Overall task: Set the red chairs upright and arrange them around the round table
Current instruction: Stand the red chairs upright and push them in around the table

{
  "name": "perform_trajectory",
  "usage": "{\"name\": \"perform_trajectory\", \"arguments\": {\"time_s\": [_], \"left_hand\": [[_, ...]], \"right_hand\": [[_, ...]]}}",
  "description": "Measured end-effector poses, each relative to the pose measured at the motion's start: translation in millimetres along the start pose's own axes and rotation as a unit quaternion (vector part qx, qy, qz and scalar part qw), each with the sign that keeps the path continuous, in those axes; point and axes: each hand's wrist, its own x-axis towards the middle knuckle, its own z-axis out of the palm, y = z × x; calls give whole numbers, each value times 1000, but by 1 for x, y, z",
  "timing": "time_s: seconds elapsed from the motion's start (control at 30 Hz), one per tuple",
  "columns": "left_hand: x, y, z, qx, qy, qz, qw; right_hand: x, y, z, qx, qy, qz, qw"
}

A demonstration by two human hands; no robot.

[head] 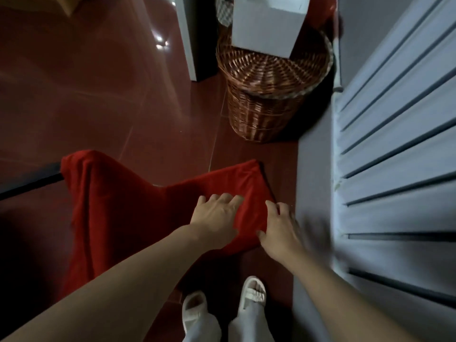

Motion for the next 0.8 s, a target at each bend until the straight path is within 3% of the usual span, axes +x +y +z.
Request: {"name": "perform_trajectory", "arguments": {"time_s": [0.5, 0.8], "left_hand": [[290, -24, 253, 132, -56, 65, 987], [421, -33, 337, 139, -28, 102, 985]], "right_hand": [[246, 153, 227, 22, -1, 106, 994], [351, 211, 298, 46, 57, 107, 992]]}}
